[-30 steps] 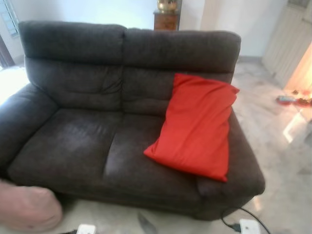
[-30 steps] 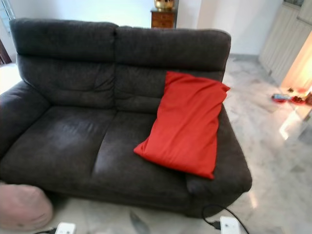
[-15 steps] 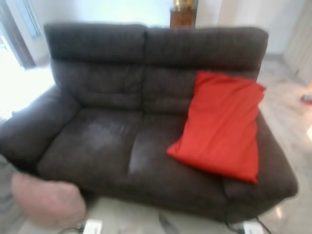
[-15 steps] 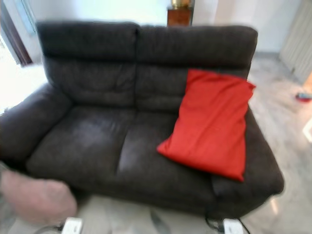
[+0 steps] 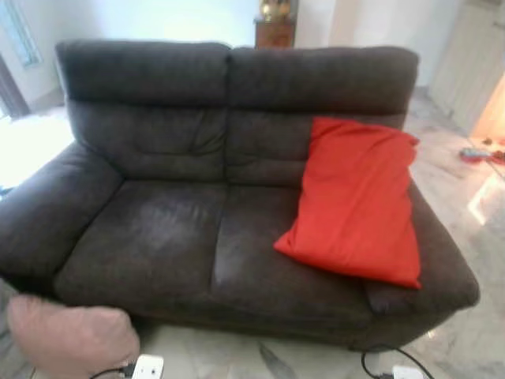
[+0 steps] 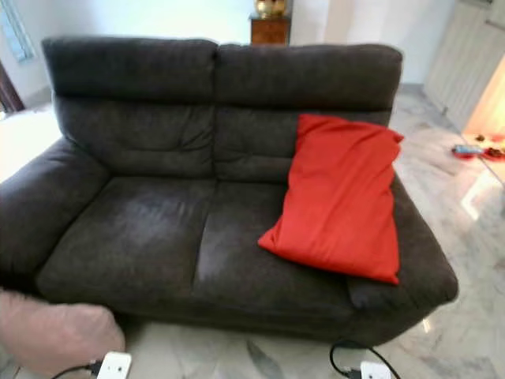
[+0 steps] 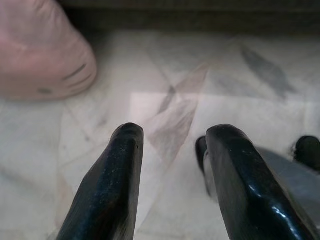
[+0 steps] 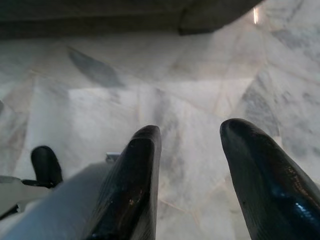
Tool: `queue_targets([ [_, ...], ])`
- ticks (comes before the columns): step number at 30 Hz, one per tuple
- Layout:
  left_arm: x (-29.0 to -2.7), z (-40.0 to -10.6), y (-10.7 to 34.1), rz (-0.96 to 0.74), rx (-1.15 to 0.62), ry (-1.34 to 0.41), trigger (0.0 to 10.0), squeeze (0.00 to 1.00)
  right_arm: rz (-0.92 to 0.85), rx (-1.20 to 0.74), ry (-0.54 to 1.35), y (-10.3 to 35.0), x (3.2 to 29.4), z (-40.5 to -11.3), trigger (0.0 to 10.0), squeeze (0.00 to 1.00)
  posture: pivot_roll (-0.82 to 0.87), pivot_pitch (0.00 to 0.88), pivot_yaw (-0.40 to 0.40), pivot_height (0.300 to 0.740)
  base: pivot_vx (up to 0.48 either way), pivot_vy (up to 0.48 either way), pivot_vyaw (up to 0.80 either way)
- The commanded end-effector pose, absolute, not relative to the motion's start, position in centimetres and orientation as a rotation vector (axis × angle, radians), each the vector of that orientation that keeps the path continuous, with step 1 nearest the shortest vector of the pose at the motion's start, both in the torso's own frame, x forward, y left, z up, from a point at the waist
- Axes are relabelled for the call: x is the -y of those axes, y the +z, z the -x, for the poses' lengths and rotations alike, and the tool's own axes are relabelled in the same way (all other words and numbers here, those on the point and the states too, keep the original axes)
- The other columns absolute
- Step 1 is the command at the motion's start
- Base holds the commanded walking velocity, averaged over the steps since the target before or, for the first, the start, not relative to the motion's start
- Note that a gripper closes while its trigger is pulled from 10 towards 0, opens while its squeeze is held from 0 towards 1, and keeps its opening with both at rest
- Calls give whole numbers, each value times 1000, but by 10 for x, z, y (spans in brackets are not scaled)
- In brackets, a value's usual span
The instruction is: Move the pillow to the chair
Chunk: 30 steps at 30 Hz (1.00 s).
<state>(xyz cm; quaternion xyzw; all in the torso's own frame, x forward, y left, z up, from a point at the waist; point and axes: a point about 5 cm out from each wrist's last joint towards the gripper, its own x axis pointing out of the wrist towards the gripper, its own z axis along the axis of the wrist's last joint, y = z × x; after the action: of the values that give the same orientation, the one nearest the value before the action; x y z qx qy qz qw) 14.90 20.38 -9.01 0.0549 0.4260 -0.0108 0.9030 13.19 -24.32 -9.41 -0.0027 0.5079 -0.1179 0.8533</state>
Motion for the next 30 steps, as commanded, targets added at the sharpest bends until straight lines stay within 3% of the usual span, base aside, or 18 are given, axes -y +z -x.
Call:
queue_targets([
  [1,-205,-148,-90,-113,-885,-15,10000,0,-4,-1057,-257,-93,244,-133,10000,0,62,2,-4,740,0,296,0],
  [30,-206,-150,-89,-114,-875,-15,10000,0,-6,-1046,-247,-92,241,-139,10000,0,60,4,-3,740,0,297,0],
])
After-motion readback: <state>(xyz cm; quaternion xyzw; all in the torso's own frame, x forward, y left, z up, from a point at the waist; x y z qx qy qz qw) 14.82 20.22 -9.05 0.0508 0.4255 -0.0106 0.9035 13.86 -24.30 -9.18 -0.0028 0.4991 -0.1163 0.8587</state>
